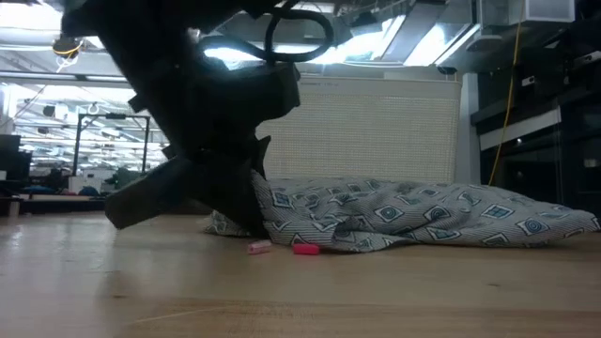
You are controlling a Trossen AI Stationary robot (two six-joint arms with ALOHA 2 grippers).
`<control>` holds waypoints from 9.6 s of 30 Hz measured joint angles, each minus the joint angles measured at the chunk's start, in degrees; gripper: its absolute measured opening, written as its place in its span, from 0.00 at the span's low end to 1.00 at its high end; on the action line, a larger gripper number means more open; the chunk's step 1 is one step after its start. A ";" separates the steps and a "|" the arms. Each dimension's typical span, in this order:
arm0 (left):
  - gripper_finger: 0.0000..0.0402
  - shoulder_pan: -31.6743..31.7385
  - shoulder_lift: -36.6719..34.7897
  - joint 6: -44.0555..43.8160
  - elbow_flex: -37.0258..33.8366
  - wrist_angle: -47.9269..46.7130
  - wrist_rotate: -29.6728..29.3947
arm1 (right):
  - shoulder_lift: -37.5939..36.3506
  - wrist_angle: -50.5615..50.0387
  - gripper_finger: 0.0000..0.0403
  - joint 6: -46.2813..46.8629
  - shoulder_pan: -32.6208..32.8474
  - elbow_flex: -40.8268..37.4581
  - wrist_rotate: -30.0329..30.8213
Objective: Pick & Place Medicine items
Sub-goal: Put the gray patient gown into the white laundry bin, then put the red capsule into the orange bin
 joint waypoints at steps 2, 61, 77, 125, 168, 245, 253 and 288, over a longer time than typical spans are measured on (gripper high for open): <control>0.04 -0.16 -0.91 1.27 1.44 -0.32 0.80 | 0.01 -0.02 0.56 0.00 0.00 0.00 0.00; 0.03 6.17 -4.29 40.27 65.74 -33.52 -32.91 | 0.02 -0.01 0.56 0.00 0.00 0.00 0.02; 0.02 11.78 -6.73 56.54 68.14 -18.32 -35.44 | 0.02 -0.02 0.56 0.00 0.00 0.00 -0.05; 0.03 42.32 6.25 15.01 68.11 -44.99 3.31 | 0.02 -0.02 0.56 0.00 0.00 0.00 0.04; 0.63 41.70 1.01 8.42 68.26 -52.71 16.96 | 0.01 -0.02 0.56 0.00 0.00 0.00 -0.11; 0.46 -0.22 4.38 -16.28 17.86 -10.55 26.70 | 0.02 0.00 0.56 0.00 0.00 0.00 -0.11; 0.40 -0.13 4.76 -16.19 17.86 -10.48 25.39 | 0.02 -0.02 0.56 0.00 0.00 0.00 -0.09; 0.02 1.75 5.53 -14.00 17.69 -13.98 27.43 | 0.02 -0.02 0.56 0.00 0.00 0.00 0.05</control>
